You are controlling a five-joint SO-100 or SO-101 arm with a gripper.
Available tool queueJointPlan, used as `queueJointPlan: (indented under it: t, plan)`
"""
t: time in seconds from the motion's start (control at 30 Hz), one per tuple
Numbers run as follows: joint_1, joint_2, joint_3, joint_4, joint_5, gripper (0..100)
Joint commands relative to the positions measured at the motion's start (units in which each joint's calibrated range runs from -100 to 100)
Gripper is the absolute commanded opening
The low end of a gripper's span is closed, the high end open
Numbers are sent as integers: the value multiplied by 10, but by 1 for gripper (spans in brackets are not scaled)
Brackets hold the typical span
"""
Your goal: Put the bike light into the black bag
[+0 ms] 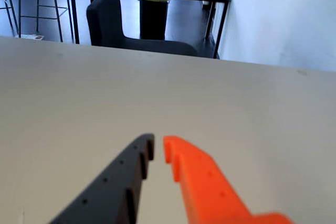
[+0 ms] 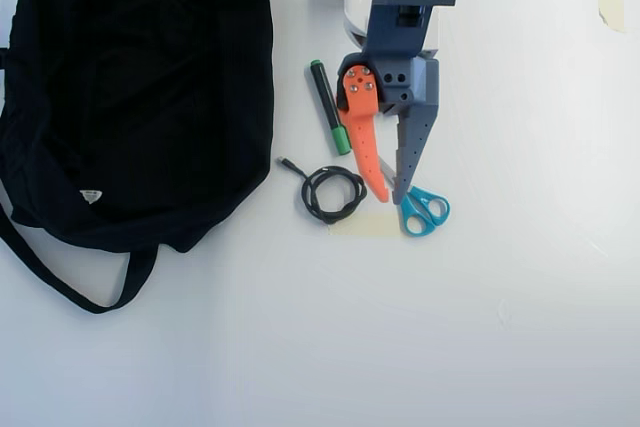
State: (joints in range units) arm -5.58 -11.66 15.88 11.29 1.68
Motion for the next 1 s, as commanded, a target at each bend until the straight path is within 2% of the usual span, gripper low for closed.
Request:
queueJointPlan:
  t: [0.0,0.2,0.8,0.97]
  plan:
    - [-16,-14,4,4,3,2]
    - [-23,-36,14,29,3,2]
    - [-56,-107,4,466,4,2]
    - [-70,-107,4,555,3,2]
